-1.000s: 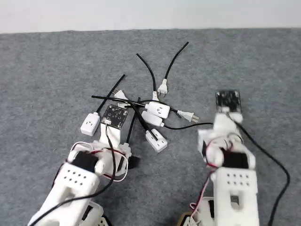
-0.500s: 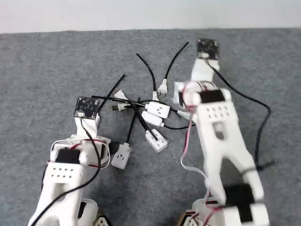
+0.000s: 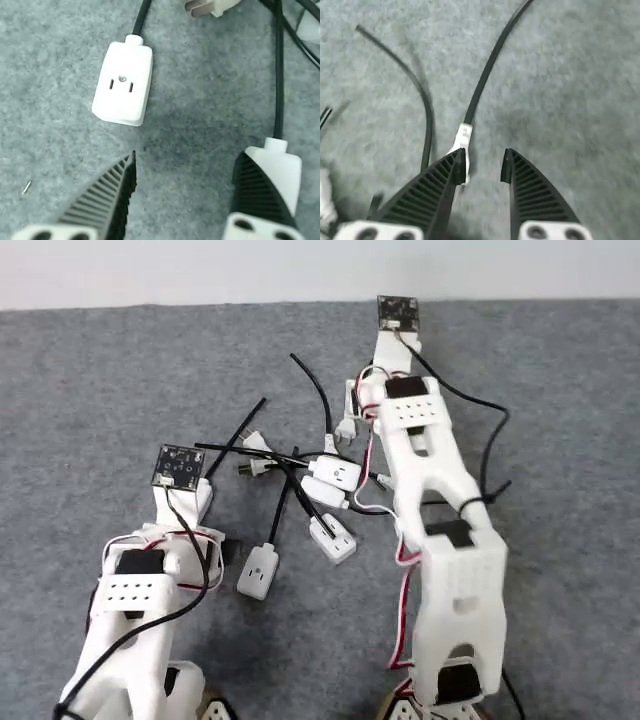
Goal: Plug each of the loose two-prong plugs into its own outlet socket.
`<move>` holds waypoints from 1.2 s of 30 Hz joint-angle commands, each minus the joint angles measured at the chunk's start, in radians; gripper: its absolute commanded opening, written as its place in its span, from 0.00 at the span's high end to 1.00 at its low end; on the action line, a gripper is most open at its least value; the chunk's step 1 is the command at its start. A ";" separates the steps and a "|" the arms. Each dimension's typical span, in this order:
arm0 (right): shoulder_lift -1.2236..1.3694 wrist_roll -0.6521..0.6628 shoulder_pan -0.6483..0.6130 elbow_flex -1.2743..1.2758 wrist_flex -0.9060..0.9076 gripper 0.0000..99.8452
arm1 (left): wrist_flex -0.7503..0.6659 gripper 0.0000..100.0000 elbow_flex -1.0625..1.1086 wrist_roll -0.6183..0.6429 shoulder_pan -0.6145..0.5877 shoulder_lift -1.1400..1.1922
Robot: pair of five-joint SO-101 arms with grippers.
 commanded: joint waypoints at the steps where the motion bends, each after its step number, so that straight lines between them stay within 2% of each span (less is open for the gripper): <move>1: 0.104 0.014 0.001 -0.293 0.058 0.87 | -0.029 0.71 -0.013 -0.009 -0.002 0.000; 6: 0.311 0.014 -0.031 -0.534 0.130 0.87 | -0.029 0.71 -0.012 -0.009 -0.006 0.000; 15: 0.521 0.015 -0.073 -0.872 0.392 0.87 | -0.029 0.71 -0.012 -0.009 -0.008 0.002; 21: 0.556 0.060 -0.079 -0.913 0.464 0.87 | -0.029 0.71 -0.012 -0.009 -0.008 0.003; 25: 0.558 0.064 -0.076 -0.913 0.481 1.00 | -0.029 0.71 -0.012 -0.009 -0.005 0.005; 28: 0.559 0.064 -0.070 -0.908 0.498 0.98 | -0.029 0.71 -0.012 -0.006 -0.003 0.006; 32: 0.544 0.063 -0.061 -0.936 0.601 0.99 | -0.029 0.71 -0.012 -0.005 -0.003 0.006; 36: 0.504 0.064 -0.054 -1.042 0.786 0.99 | -0.028 0.71 -0.012 -0.005 -0.003 0.006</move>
